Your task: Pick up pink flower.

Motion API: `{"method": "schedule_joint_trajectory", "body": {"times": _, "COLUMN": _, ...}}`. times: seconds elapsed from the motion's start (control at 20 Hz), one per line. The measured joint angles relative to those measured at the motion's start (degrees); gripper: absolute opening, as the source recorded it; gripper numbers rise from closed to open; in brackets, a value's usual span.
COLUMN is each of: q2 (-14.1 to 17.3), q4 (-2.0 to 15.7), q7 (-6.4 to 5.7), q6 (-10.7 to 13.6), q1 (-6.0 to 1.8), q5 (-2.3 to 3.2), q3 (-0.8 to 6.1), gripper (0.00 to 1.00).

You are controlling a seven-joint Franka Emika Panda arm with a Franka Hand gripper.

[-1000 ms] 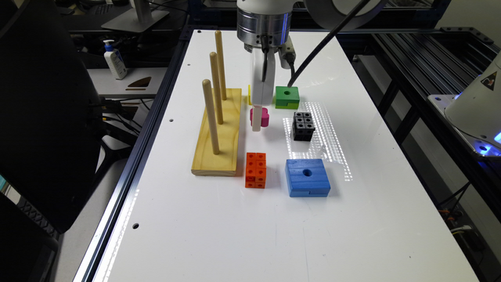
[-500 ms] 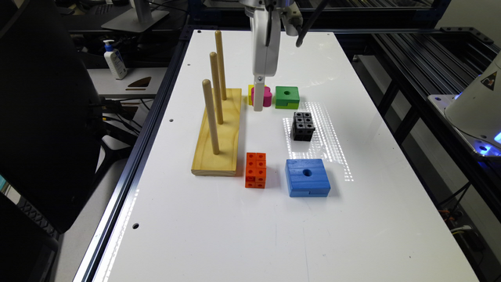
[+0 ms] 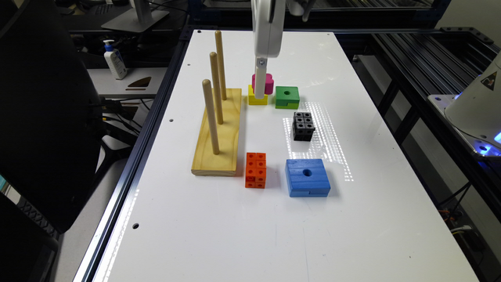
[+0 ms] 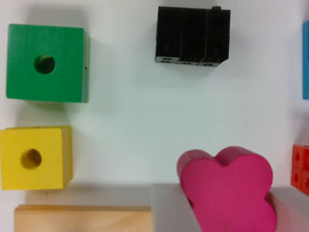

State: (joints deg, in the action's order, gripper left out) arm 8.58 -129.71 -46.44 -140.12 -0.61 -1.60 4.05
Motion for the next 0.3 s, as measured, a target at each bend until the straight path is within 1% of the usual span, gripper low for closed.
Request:
{"method": "schedule_joint_trajectory", "body": {"times": 0.05, "q2": -0.48, "q4": 0.03, "q7": 0.00, "q6": 0.32, "q1": 0.00, "q5": 0.00, "q3": 0.00, "gripper": 0.00}}
{"method": "schedule_joint_trajectory", "body": {"times": 0.3, "q2": -4.79, "q4": 0.14, "q7": -0.03, "q6": 4.35, "q1": -0.06, "q5": -0.01, "q3": 0.00, "gripper": 0.00}}
